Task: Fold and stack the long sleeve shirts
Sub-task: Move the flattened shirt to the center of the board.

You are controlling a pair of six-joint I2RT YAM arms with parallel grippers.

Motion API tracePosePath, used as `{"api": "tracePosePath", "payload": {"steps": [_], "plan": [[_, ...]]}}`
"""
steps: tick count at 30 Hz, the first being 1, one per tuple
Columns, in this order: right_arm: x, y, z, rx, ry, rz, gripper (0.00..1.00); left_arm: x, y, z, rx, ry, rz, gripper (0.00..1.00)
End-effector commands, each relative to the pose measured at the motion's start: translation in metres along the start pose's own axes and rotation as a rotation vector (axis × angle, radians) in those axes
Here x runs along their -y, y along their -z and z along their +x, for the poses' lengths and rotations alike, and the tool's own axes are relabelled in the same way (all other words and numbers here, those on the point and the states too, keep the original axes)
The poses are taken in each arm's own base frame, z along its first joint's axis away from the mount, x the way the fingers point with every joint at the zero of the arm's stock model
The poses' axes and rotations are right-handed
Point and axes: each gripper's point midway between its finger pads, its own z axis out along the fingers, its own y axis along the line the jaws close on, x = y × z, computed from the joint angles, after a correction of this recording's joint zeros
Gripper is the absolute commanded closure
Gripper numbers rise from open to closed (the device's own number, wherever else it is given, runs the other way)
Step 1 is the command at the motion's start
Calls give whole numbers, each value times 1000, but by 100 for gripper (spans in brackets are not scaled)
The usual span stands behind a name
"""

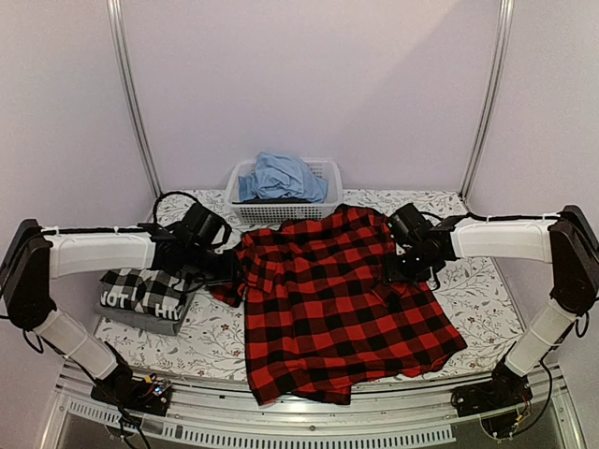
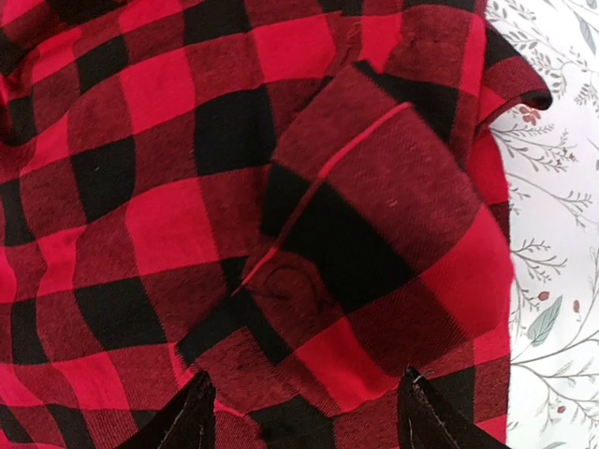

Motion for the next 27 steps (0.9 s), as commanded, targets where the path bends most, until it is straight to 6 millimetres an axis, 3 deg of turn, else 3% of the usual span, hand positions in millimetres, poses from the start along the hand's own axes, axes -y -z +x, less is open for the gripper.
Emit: {"api": "tracePosePath", "payload": {"steps": [1,7,13,21,25,27], "plan": [[-21,11,10,15,27,-51,35,53,-11,-23,25,-64,128,64],[-34,-12,27,-31,51,-87,36,78,-49,-28,-30,-73,159,65],[-26,-36,48,-89,61,-41,37,76,-67,-12,-86,-77,152,66],[-5,-33,64,-105,-5,-14,72,69,-66,5,-121,-89,157,66],[7,-17,57,-66,-57,-19,89,78,-60,9,-125,-118,185,66],[12,-7,51,-44,-77,-17,90,89,-56,10,-126,-144,218,66]]}}
